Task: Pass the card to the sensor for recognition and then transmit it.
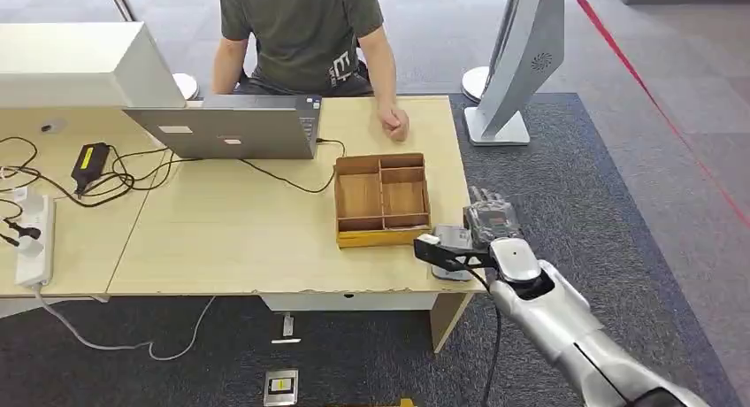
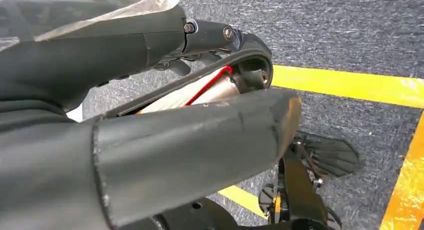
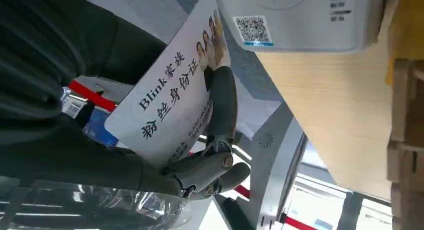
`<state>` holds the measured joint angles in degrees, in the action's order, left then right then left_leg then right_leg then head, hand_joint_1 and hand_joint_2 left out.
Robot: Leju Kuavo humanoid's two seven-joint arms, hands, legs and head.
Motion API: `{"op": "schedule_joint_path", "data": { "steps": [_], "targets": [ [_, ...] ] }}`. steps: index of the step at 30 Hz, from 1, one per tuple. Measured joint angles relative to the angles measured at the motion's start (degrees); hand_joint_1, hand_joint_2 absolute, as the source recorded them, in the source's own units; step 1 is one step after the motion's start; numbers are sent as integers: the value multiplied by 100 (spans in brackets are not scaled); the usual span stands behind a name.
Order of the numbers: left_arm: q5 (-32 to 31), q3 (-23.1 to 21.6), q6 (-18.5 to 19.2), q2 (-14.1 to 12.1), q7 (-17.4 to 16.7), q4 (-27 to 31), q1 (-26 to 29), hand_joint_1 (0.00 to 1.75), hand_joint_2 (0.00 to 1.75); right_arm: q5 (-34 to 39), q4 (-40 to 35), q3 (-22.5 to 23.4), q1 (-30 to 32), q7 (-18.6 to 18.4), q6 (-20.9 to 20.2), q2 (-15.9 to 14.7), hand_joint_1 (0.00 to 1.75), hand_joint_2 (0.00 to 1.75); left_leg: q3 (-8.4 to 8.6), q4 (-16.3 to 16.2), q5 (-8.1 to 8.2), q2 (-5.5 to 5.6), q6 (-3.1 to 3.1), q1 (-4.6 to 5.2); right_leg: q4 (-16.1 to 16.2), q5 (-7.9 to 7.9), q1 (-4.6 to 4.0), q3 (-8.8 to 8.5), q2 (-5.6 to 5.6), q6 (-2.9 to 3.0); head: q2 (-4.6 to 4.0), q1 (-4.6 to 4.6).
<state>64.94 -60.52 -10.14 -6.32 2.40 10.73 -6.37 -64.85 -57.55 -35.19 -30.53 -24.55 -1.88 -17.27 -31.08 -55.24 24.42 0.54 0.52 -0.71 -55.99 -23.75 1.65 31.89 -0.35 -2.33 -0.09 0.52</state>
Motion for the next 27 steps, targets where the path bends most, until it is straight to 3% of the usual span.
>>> {"op": "schedule_joint_path", "data": {
  "steps": [18, 27],
  "targets": [
    [-57, 0, 98, -2, 2, 0, 0, 0, 0, -81, -829, -4, 145, -31, -527, -2, 175, 175, 1, 0, 0, -2, 0, 0, 0, 0, 0, 1, 0, 1, 0, 0],
    [-155, 0, 122, -11, 46, 0, -1, 0, 0, 140, -1191, -4, 533, -129, -651, -116, 175, 175, 0, 0, 2, -2, 1, 0, 1, -1, 0, 1, 0, 1, 2, 0]
  ]
}}
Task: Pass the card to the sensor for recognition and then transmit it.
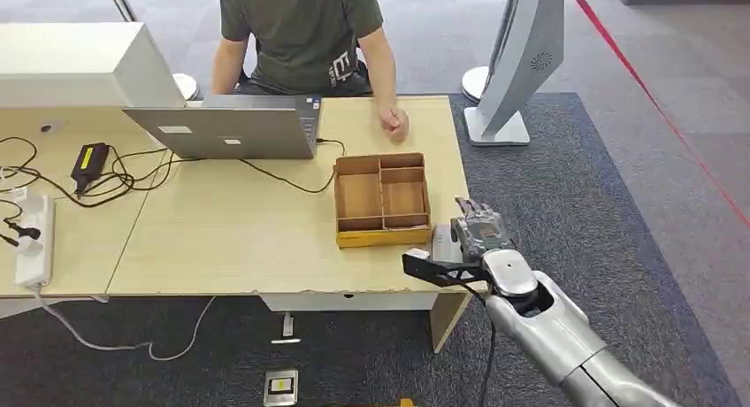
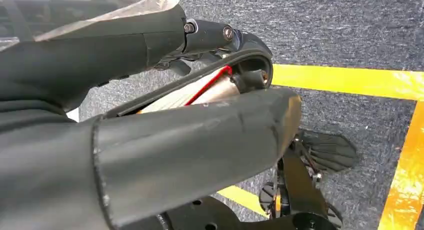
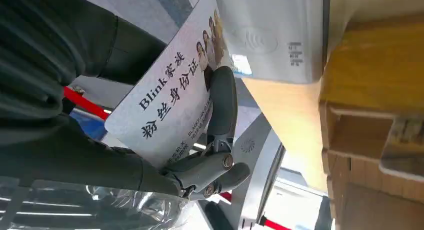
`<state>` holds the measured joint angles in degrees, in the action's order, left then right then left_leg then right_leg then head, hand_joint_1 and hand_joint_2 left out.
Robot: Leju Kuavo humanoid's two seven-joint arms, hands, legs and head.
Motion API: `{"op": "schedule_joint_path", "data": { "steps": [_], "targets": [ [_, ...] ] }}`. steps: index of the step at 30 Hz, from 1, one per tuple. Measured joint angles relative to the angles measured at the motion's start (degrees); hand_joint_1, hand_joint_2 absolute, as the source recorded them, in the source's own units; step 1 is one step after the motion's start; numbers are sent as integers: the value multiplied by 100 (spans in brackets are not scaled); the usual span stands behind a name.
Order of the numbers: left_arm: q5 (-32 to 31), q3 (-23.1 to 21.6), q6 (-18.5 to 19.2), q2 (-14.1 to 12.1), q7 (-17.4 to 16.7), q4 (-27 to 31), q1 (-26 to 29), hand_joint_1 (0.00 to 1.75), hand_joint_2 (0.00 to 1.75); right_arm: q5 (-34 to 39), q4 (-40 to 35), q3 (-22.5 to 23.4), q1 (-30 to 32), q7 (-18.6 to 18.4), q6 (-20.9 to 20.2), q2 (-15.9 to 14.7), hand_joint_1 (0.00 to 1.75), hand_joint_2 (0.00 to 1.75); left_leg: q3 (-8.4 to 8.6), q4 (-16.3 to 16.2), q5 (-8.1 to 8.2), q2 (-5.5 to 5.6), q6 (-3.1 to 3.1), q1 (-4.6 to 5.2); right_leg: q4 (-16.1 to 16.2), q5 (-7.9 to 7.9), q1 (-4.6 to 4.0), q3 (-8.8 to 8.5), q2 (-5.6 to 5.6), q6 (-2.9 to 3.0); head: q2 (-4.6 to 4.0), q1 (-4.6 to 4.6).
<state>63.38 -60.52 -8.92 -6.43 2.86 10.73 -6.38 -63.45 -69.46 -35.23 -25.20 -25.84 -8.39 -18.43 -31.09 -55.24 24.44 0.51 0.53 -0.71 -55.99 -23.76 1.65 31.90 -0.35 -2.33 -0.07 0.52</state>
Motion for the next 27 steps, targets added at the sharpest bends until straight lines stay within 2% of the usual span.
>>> {"op": "schedule_joint_path", "data": {
  "steps": [27],
  "targets": [
    [52, 0, 0, -7, -37, -2, 0, 0, 0, 201, 7, -219, 93, 107, 131, 151, 175, 175, 1, 0, -1, -3, 1, 0, 0, 0, 0, 1, 0, 1, -2, 0]
  ]
}}
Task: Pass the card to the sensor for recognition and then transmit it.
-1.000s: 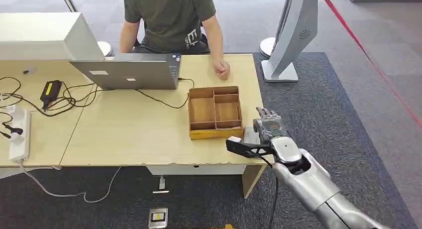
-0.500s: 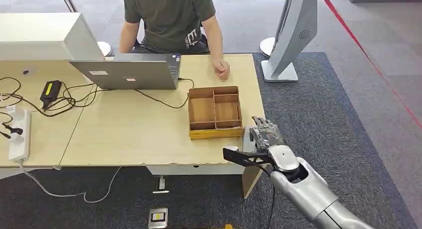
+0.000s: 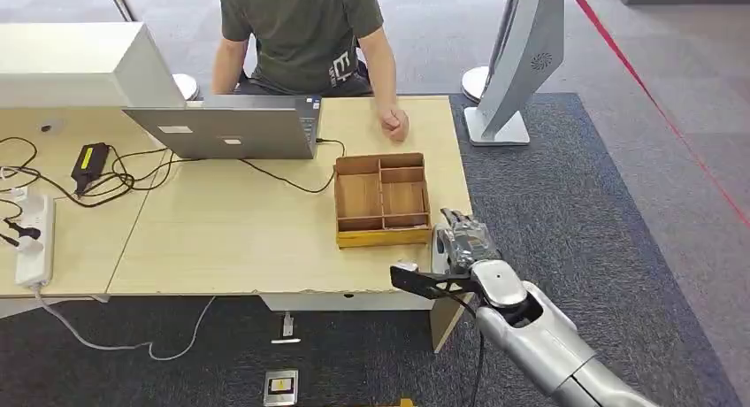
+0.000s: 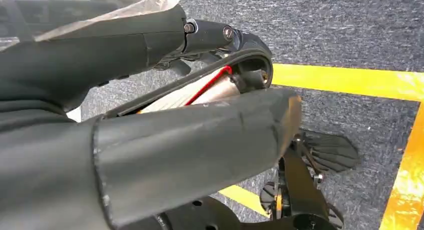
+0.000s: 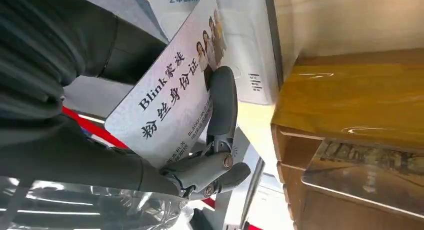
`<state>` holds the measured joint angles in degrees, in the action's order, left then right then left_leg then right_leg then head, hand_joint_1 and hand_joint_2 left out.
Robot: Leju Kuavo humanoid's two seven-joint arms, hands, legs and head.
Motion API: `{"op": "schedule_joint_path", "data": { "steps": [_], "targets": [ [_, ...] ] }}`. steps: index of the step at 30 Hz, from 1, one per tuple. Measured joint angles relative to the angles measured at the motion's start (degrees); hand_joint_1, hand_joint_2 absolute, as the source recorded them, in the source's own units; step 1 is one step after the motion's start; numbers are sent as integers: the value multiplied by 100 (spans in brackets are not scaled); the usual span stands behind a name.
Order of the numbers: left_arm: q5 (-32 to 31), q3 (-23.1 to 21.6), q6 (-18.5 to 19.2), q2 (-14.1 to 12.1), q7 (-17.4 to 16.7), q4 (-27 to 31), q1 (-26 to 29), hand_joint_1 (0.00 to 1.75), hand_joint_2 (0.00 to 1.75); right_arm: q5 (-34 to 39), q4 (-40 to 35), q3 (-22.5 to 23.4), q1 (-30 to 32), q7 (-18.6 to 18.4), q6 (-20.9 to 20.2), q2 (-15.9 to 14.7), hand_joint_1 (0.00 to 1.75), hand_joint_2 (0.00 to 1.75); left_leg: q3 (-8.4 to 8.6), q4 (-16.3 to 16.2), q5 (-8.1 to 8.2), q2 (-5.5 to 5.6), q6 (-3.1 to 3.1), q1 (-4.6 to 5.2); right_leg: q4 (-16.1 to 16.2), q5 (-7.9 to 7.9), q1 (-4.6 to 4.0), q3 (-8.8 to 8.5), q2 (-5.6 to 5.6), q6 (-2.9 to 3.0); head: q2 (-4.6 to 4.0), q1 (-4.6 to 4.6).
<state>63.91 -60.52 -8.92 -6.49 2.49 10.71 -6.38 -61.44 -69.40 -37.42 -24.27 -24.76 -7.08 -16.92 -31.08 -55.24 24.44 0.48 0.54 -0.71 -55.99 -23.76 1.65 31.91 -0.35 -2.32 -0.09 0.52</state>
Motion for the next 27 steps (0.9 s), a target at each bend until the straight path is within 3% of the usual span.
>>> {"op": "schedule_joint_path", "data": {
  "steps": [13, 27],
  "targets": [
    [0, 0, 42, -4, -22, 0, 2, 0, 0, 11, -46, 105, -5, -310, -20, -138, 175, 175, 0, 0, 0, 0, 0, 0, 0, 0, 0, -1, 0, 0, 0, 0],
    [0, 0, 42, -4, -22, 0, 2, 0, 0, 11, -90, 249, 1, -319, -39, -216, 175, 175, 1, 0, 0, -2, 0, 0, 0, 0, 0, -1, 1, 0, 2, 0]
  ]
}}
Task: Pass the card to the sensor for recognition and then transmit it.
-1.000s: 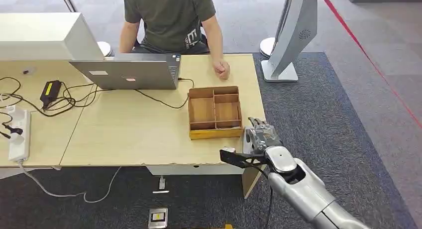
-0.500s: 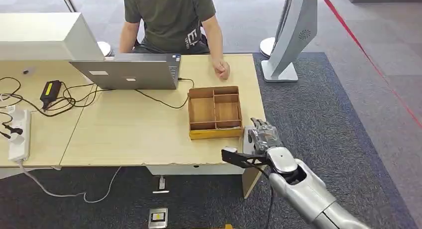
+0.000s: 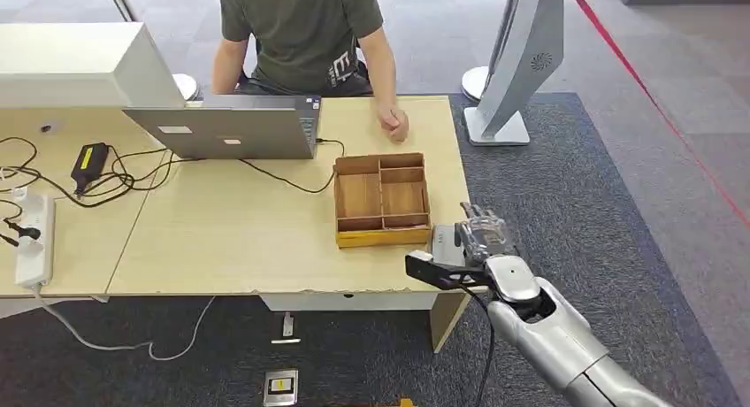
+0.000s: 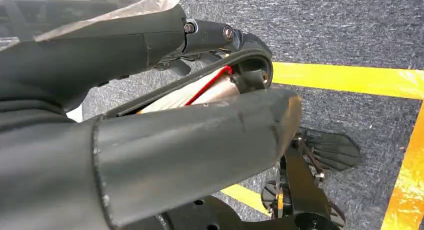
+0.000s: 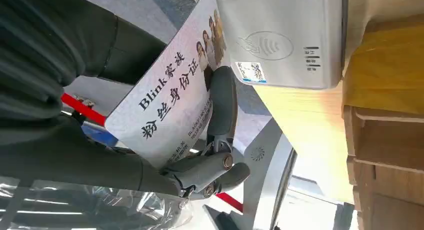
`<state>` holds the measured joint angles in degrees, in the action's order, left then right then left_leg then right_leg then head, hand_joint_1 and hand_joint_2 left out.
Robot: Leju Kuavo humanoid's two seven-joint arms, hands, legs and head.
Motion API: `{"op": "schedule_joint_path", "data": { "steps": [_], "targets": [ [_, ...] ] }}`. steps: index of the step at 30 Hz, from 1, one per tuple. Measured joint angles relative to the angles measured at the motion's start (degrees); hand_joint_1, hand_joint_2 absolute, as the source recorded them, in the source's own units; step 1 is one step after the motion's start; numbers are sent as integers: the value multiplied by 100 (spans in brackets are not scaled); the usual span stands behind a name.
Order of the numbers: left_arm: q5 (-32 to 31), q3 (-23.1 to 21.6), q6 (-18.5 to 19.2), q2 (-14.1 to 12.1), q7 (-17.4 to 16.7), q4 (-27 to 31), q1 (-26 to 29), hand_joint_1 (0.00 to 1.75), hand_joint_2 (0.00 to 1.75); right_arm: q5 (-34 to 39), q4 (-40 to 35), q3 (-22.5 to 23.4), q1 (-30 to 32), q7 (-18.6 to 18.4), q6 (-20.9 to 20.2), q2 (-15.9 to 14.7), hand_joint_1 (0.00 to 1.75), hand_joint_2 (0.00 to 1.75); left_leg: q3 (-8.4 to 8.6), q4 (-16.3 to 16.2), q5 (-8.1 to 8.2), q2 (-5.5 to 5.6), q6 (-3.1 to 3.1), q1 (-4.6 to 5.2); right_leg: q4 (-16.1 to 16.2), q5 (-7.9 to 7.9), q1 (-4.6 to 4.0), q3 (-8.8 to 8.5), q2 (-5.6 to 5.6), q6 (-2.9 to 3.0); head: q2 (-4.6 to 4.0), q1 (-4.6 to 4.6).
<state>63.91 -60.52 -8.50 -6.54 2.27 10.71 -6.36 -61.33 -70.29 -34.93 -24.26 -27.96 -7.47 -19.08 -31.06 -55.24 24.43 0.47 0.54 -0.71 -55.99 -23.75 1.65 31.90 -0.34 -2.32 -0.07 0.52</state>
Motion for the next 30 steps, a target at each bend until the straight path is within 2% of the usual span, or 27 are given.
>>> {"op": "schedule_joint_path", "data": {
  "steps": [18, 23, 30],
  "targets": [
    [-2, 0, 9, 0, -22, 0, 0, 0, 0, -4, 7, 7, 34, 0, -24, -11, 175, 175, 0, 0, 0, 0, 0, 0, 0, 0, 0, 1, 0, 0, -2, 0],
    [0, 0, -61, 0, -37, 0, -3, 0, 0, 107, 227, 11, 153, 236, 179, 41, 175, 175, 0, 1, 0, -1, 0, 0, 0, 0, 0, 0, 0, 0, -2, 0],
    [37, 0, -83, 2, -63, 0, -1, 0, 0, 214, 372, -7, 97, 247, 249, 105, 175, 175, 6, 1, 0, -2, 0, 0, 0, 0, 0, -4, 1, 1, 0, 0]
  ]
}}
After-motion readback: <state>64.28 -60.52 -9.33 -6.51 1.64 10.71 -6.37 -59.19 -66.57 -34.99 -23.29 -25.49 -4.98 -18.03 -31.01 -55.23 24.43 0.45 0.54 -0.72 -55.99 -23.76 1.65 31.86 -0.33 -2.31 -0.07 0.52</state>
